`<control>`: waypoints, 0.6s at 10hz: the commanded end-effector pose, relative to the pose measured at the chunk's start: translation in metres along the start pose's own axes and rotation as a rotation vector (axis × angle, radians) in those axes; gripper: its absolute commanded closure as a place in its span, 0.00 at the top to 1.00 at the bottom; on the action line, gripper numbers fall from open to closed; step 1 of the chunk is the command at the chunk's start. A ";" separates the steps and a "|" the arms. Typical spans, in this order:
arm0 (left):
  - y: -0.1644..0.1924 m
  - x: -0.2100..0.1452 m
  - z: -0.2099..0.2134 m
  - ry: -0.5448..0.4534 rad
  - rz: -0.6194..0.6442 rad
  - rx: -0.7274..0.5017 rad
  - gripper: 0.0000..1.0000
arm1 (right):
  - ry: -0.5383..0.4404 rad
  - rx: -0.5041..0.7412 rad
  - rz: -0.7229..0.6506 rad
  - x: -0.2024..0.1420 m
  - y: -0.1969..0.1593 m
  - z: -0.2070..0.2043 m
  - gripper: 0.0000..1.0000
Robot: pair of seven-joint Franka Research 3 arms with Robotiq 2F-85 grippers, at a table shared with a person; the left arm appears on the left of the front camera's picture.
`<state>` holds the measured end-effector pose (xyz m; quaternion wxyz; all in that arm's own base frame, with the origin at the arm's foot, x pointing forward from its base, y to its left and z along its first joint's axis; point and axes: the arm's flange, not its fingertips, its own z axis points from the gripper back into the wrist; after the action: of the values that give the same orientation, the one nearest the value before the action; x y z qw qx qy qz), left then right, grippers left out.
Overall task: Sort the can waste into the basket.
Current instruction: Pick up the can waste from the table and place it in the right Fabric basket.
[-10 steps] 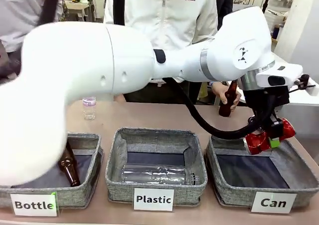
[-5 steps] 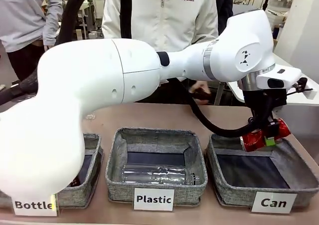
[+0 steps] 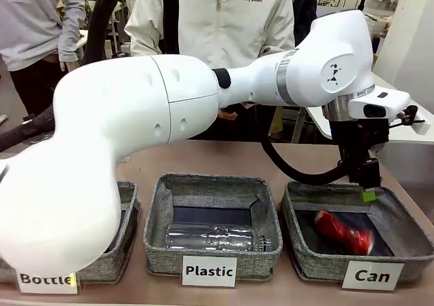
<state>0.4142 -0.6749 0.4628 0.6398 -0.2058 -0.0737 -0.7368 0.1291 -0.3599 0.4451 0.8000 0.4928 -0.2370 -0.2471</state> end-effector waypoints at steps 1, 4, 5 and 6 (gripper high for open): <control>0.018 0.020 0.010 0.014 0.004 0.003 1.00 | 0.004 -0.003 0.008 -0.008 0.001 0.003 1.00; 0.007 0.013 0.021 -0.018 -0.002 0.010 1.00 | 0.004 -0.003 0.008 -0.008 0.001 0.003 1.00; 0.000 0.006 0.033 -0.031 -0.010 0.023 1.00 | 0.004 -0.003 0.008 -0.008 0.001 0.003 1.00; -0.007 -0.002 0.046 -0.043 -0.020 0.022 1.00 | 0.004 -0.003 0.008 -0.008 0.001 0.003 1.00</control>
<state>0.4199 -0.6672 0.4915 0.6398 -0.2086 -0.0944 -0.7336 0.1291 -0.3598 0.4451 0.8000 0.4928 -0.2369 -0.2470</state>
